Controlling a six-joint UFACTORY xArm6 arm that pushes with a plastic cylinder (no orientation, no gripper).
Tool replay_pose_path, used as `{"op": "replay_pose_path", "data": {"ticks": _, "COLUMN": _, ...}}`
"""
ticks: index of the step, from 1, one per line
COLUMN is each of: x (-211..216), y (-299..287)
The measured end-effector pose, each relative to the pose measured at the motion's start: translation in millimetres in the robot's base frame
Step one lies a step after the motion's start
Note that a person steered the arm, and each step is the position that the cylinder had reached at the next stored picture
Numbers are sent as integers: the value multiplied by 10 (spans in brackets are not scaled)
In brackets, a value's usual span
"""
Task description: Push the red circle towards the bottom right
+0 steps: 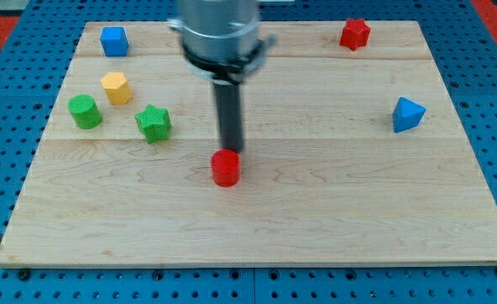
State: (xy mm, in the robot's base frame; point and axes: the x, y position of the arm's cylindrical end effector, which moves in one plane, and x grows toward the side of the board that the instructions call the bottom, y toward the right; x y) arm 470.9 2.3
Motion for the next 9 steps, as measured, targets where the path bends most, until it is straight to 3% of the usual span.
{"op": "replay_pose_path", "data": {"ticks": 1, "x": 59, "y": -123}}
{"op": "replay_pose_path", "data": {"ticks": 2, "x": -168, "y": -750}}
{"op": "replay_pose_path", "data": {"ticks": 3, "x": -23, "y": -891}}
{"op": "replay_pose_path", "data": {"ticks": 5, "x": 552, "y": 29}}
{"op": "replay_pose_path", "data": {"ticks": 6, "x": 891, "y": -139}}
{"op": "replay_pose_path", "data": {"ticks": 7, "x": 678, "y": 410}}
{"op": "replay_pose_path", "data": {"ticks": 8, "x": 251, "y": 136}}
{"op": "replay_pose_path", "data": {"ticks": 9, "x": 113, "y": 887}}
